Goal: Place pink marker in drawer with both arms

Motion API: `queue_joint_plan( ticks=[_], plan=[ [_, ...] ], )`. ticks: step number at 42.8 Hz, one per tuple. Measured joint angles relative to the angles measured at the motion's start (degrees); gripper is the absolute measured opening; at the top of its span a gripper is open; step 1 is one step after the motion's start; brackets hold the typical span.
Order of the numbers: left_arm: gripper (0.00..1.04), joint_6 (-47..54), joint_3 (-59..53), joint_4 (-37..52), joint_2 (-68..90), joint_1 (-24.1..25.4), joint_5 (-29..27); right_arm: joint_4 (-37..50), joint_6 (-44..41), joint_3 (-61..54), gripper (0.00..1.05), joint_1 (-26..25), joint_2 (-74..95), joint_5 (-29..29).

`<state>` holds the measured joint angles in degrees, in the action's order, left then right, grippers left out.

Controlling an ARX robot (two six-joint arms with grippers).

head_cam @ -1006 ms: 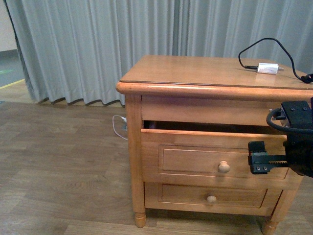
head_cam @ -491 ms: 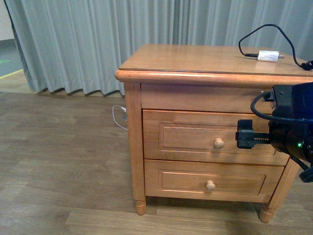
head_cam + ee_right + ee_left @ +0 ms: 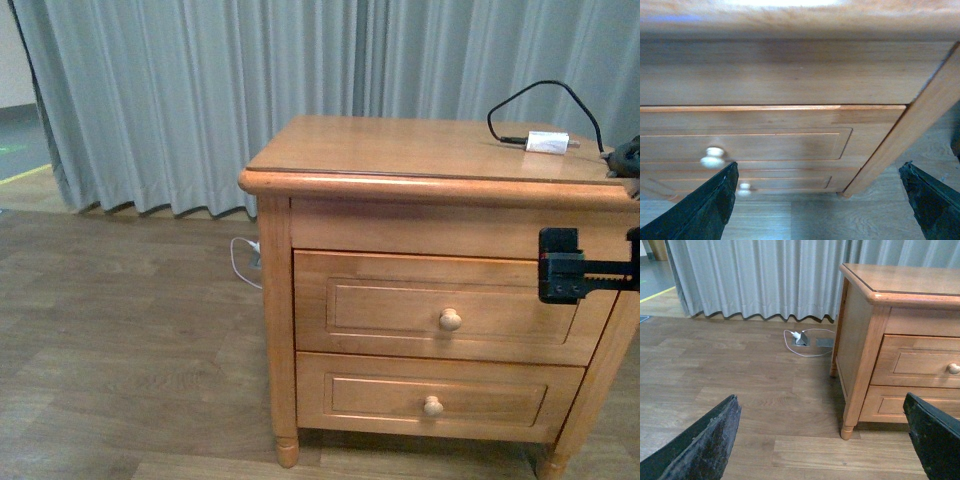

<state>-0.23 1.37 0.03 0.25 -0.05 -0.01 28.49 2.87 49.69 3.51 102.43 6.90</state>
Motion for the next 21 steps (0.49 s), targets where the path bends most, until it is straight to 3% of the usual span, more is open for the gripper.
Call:
queue_joint_plan(
  ticks=[14, 21],
  plan=[
    [0.99, 0.0, 0.0, 0.0, 0.0, 0.0, 0.0, -20.04, 2.14, -9.29, 0.96, 2.89, -33.55, -0.61],
    [0.99, 0.0, 0.0, 0.0, 0.0, 0.0, 0.0, -32.28, 4.09, -10.8, 0.96, 5.44, -51.19, 4.57]
  ],
)
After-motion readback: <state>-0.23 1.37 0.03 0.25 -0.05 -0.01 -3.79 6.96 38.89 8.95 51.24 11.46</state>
